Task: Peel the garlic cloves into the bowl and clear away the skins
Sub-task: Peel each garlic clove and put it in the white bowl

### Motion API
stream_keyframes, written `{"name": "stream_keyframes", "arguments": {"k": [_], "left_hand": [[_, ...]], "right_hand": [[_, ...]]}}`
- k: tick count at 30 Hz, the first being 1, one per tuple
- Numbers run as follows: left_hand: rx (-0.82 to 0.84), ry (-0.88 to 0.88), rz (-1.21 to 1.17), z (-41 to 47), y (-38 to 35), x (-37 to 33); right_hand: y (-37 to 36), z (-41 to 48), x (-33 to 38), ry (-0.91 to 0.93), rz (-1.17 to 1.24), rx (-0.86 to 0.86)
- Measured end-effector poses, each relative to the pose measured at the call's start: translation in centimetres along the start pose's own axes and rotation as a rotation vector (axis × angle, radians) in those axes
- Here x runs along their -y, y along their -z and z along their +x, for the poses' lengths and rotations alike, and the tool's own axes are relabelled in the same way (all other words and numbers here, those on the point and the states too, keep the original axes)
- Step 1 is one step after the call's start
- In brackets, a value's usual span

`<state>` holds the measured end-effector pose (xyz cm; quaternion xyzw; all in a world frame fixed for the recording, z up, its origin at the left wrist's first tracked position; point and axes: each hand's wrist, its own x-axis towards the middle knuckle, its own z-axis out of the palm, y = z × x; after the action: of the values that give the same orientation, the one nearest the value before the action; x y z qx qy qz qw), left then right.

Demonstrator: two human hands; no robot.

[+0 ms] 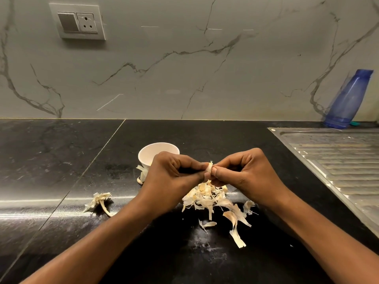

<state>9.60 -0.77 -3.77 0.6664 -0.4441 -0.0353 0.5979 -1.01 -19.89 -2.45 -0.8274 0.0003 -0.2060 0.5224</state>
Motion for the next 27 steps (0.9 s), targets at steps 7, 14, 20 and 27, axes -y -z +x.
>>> {"name": "stream_keyframes", "arguments": {"k": [7, 14, 20, 27], "left_hand": [[-0.007, 0.068, -0.094, 0.1, 0.0, -0.2], [-0.009, 0.118, -0.164, 0.1, -0.1, -1.0], [0.003, 0.243, -0.298, 0.3, -0.1, -1.1], [-0.005, 0.287, -0.319, 0.5, -0.2, -1.1]], "right_hand": [[-0.1, -0.1, 0.4, 0.033, -0.009, -0.032], [-0.3, -0.2, 1.0, 0.091, -0.006, -0.096], [-0.3, -0.2, 0.8, 0.097, -0.058, -0.123], [-0.5, 0.1, 0.3, 0.092, -0.105, -0.116]]}}
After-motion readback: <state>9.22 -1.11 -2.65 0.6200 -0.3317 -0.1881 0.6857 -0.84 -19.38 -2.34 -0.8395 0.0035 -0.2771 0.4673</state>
